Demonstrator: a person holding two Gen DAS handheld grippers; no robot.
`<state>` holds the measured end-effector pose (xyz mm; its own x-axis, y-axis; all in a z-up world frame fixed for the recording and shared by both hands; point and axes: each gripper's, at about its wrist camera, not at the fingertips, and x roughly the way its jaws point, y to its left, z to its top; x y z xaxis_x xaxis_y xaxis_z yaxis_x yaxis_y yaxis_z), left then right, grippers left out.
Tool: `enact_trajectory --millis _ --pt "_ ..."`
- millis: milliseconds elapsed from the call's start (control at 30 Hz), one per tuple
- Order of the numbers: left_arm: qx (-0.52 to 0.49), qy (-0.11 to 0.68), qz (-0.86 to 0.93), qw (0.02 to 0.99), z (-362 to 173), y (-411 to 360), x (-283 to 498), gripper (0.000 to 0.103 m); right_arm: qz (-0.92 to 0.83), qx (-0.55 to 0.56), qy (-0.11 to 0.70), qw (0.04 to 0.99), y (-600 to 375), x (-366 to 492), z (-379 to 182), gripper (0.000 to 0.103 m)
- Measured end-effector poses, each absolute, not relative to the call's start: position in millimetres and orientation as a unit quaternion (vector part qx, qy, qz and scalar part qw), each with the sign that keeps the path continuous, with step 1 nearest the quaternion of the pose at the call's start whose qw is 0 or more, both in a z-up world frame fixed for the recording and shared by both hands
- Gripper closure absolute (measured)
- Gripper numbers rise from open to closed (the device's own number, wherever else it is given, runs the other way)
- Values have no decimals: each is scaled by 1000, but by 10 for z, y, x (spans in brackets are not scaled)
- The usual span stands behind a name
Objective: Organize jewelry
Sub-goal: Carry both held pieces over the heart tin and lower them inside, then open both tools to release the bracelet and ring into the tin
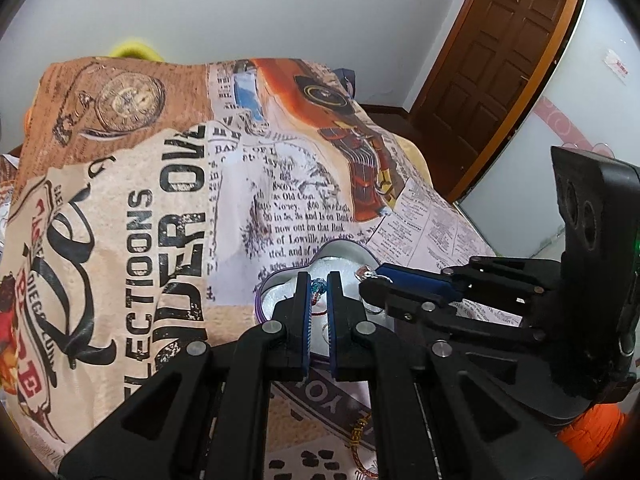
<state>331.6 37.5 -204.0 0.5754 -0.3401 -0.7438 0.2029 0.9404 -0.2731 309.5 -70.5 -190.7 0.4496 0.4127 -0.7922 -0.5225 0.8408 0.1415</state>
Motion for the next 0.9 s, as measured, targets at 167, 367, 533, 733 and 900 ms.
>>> enact_trajectory --millis 167,367,533,733,900 --pt "-83 437 -161 881 -2087 379 3342 98 279 -69 455 843 -681 3138 -1957 92" --pt "-91 443 -156 878 -2145 416 3365 98 279 -84 460 839 -616 3143 -2009 92" --pt "-93 436 -159 881 -2122 425 3338 98 279 -88 458 839 -614 3128 -2005 92" --pt "-82 427 -151 888 -2027 426 3249 98 277 -97 452 842 -596 3070 -1933 92" --pt "-75 419 -142 894 -1883 451 3133 98 275 -108 439 849 -596 2980 -1814 87"
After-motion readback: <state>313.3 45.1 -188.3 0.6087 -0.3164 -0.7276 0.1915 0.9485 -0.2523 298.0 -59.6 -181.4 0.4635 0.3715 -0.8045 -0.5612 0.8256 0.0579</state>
